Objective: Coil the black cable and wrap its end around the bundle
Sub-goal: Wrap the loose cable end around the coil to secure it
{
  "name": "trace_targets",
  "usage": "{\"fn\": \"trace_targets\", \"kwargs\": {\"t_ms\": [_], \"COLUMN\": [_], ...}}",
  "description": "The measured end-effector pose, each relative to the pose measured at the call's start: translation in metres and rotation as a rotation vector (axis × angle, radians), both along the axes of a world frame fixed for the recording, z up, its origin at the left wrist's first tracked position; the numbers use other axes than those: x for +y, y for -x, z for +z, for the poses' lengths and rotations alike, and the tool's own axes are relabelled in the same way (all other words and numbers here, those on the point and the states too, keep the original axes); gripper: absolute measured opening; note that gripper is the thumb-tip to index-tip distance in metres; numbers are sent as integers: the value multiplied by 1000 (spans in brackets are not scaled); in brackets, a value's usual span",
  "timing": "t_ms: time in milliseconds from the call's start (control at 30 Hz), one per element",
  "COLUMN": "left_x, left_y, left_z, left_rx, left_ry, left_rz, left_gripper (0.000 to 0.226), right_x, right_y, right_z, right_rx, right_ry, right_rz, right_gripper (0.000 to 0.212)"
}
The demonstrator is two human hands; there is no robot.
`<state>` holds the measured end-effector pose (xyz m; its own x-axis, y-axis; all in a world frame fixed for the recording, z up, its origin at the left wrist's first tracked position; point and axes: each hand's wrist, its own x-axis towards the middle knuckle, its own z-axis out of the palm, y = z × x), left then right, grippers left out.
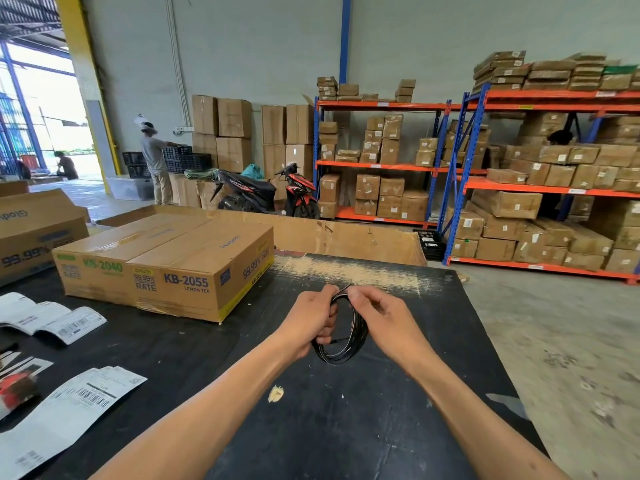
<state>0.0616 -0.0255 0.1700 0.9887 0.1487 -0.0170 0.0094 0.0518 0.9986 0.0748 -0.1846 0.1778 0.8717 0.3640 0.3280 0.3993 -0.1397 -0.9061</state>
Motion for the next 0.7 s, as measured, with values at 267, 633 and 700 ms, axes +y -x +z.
{"fn": "trace_targets", "kwargs": {"t_ms": [267, 633, 700], "left_x": [-7, -7, -8], "left_y": [6, 11, 12], "left_z": [1, 5, 6], "left_rx": [-7, 19, 7], "left_ry": [-47, -115, -151], "left_rz": [-23, 0, 23], "left_gripper": [52, 55, 54], "right_x": [1, 2, 4], "right_y": [2, 4, 8], "right_z": [-1, -1, -2], "right_rx": [-44, -116, -159], "right_ry": [-155, 89, 141], "right_rz": [-141, -168, -134], "right_gripper": [14, 25, 25]}}
